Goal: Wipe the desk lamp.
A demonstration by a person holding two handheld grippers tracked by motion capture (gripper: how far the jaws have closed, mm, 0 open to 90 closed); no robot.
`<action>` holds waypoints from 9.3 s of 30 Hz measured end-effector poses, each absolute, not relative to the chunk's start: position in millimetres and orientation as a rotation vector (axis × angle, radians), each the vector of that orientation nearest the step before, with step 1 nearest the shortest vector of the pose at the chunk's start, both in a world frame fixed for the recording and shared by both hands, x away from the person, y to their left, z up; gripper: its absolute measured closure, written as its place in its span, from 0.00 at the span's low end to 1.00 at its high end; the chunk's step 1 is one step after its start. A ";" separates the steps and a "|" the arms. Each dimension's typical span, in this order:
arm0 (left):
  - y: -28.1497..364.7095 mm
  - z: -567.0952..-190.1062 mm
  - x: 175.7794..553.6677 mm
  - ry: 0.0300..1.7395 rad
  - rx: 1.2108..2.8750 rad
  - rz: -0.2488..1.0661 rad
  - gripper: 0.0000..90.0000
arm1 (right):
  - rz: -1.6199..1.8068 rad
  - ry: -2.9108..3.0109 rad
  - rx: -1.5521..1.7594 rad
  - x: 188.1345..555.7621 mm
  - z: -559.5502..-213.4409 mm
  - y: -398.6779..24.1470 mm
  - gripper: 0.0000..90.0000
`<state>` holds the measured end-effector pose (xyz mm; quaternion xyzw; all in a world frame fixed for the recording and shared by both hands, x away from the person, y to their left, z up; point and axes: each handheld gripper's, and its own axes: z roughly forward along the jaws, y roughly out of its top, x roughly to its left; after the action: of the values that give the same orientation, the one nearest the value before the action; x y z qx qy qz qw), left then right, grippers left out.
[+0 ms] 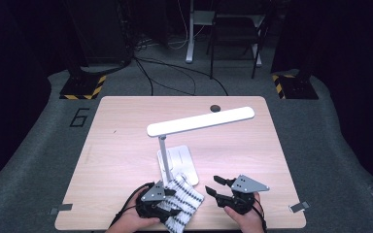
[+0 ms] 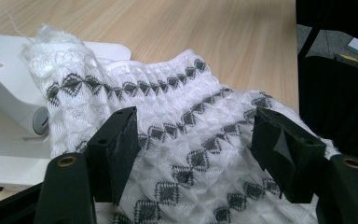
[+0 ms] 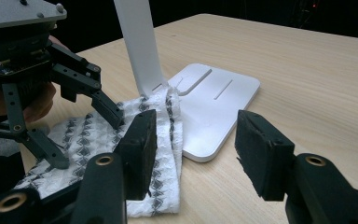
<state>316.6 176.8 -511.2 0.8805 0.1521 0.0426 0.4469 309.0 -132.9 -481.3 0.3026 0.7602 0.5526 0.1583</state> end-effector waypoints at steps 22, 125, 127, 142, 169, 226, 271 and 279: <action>169.5 -525.2 319.7 0.401 2.254 0.097 0.30 | 1.579 2.180 0.866 310.3 -481.7 -132.1 0.54; 281.1 -462.7 310.2 0.740 1.928 0.355 0.83 | 1.588 2.298 0.704 345.0 -480.8 -90.5 0.51; 281.8 -463.1 310.3 0.744 1.922 0.359 0.83 | 1.594 2.292 0.716 345.5 -480.2 -89.3 0.50; 297.5 -461.2 312.0 0.776 1.894 0.380 0.83 | 1.608 2.366 0.643 362.4 -477.7 -58.1 0.52; 318.8 -457.8 309.8 0.817 1.840 0.401 0.83 | 1.590 2.455 0.539 391.7 -479.0 -10.0 0.58; 325.1 -458.9 310.9 0.836 1.828 0.407 0.83 | 1.548 2.482 0.623 381.0 -481.2 20.4 0.60; 270.5 -469.9 339.0 0.808 1.838 0.313 0.83 | 1.425 2.638 0.595 375.4 -519.5 7.3 0.65; 256.8 -470.4 343.0 0.787 1.844 0.286 0.83 | 1.426 2.629 0.633 373.0 -519.6 7.7 0.66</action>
<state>343.0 256.8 -470.4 0.7722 0.3297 0.1198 0.5298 373.0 7.7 -519.6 0.2067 0.8592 0.4661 0.0423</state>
